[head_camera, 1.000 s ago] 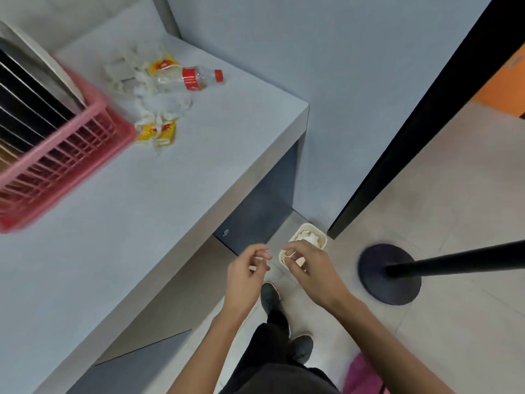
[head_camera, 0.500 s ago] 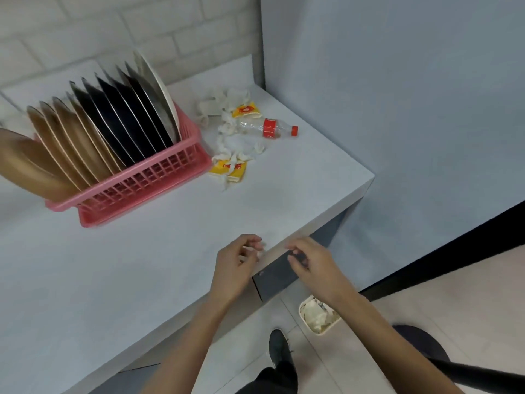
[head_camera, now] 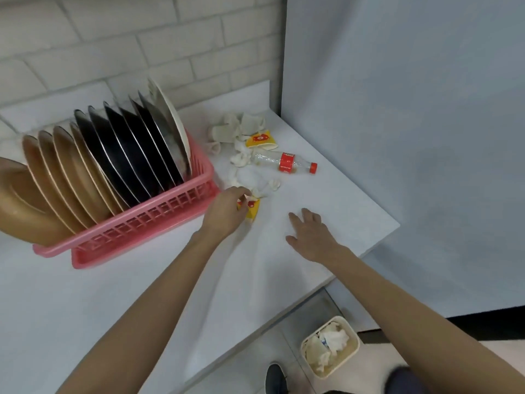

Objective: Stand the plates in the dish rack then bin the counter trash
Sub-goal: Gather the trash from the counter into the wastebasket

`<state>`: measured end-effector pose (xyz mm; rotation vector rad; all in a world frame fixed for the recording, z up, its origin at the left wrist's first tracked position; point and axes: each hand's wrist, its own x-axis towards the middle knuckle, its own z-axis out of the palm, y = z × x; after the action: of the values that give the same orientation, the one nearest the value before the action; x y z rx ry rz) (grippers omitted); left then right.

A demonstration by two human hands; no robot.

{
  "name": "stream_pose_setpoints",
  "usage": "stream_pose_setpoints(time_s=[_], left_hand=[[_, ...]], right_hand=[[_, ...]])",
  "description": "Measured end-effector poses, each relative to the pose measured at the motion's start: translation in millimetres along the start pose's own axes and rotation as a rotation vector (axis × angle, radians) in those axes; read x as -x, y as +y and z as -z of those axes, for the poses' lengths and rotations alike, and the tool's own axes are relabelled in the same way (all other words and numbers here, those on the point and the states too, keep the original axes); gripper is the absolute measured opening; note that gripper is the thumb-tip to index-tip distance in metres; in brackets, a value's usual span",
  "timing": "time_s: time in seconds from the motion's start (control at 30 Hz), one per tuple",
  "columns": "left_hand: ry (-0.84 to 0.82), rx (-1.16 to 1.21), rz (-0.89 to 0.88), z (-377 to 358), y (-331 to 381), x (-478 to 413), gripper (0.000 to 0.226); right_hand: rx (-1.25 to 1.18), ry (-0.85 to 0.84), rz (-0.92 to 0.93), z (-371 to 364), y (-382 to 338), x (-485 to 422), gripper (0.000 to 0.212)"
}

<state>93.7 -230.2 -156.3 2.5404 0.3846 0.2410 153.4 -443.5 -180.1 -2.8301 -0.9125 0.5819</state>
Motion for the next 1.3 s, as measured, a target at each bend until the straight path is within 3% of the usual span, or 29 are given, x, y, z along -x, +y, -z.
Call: stream_pose_setpoints(time_s=[0.17,0.3,0.6,0.77,1.0,1.2,1.3], left_hand=[[-0.195,-0.353,0.032,-6,-9,-43,0.03],[-0.248,-0.423,0.016,-14,-10,-57,0.035],[0.025,-0.001,-0.003,-7,-10,-36,0.006],[0.157,0.39,0.114,10,-10,-1,0.016],[0.214,0.461,0.349,2,-44,50,0.025],[0.245,0.508,0.409,-22,-46,71,0.003],[0.356,0.532,0.397,-27,-41,75,0.016]], right_hand=[[0.134,-0.021,-0.017,-2,-6,-13,0.059],[0.138,-0.023,0.005,0,-2,-16,0.058],[0.14,0.005,0.03,-4,2,-16,0.058],[0.164,0.002,0.033,-8,2,-14,0.06],[0.002,0.039,0.015,29,6,-39,0.044],[0.01,0.183,0.173,38,-12,-72,0.058],[0.032,0.201,0.176,33,-18,-86,0.058]])
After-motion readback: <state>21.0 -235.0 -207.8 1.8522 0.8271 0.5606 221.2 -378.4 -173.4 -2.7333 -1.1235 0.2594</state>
